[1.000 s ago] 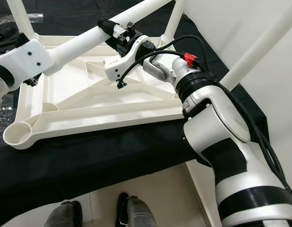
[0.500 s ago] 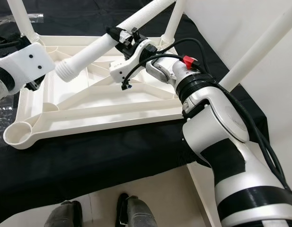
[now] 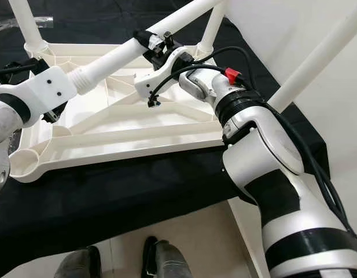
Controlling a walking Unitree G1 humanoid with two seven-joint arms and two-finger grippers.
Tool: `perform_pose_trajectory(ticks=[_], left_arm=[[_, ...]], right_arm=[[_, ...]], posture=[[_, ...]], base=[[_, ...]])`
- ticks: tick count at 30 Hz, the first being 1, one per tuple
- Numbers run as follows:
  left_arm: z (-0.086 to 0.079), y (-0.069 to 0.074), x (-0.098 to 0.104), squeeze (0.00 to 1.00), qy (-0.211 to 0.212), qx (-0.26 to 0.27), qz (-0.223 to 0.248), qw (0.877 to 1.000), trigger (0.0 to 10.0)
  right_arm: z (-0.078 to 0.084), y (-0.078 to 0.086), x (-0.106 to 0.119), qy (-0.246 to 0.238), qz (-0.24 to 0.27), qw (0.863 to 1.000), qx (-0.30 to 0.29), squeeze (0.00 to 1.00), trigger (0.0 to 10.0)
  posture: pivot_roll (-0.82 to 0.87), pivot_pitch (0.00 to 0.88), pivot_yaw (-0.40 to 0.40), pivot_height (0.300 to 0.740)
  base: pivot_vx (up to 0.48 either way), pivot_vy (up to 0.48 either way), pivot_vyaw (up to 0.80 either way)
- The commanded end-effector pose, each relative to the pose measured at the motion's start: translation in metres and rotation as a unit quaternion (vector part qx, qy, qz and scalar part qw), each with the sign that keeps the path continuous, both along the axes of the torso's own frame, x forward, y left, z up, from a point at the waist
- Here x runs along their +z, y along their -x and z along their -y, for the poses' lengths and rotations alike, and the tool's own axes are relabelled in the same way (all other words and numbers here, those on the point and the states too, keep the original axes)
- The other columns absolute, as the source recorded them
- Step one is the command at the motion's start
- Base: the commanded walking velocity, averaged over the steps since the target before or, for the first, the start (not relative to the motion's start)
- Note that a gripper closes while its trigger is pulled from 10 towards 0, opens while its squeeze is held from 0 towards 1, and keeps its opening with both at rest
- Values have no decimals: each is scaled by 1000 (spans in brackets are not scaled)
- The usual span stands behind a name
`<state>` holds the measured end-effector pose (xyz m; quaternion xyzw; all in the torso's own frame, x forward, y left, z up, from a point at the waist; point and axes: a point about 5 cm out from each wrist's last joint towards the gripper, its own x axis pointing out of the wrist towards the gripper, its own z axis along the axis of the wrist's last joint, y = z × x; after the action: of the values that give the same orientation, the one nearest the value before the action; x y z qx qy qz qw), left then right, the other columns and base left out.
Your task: Building children table
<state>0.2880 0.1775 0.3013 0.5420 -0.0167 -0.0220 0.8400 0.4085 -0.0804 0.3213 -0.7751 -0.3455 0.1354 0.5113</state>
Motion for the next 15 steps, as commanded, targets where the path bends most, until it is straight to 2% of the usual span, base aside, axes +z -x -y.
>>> perform_pose_trajectory(ticks=[1, 8, 15], left_arm=[[3, -1, -8, 0, -5, -2, -6, 1000, 10000], [3, -6, -10, 0, -2, 3, 0, 1000, 10000], [8, -3, -10, 0, -6, -9, -11, 1000, 10000]], right_arm=[[-7, 3, 11, -15, 6, 1000, 19, 0, 0], [-21, 10, 17, -36, -5, 998, 57, 0, 0], [-17, 7, 19, -37, -3, 998, 42, 0, 0]], posture=[[39, 131, -156, 740], [36, 129, -155, 740], [40, 133, -159, 740]], base=[[0, 0, 0], [0, 0, 0], [0, 0, 0]])
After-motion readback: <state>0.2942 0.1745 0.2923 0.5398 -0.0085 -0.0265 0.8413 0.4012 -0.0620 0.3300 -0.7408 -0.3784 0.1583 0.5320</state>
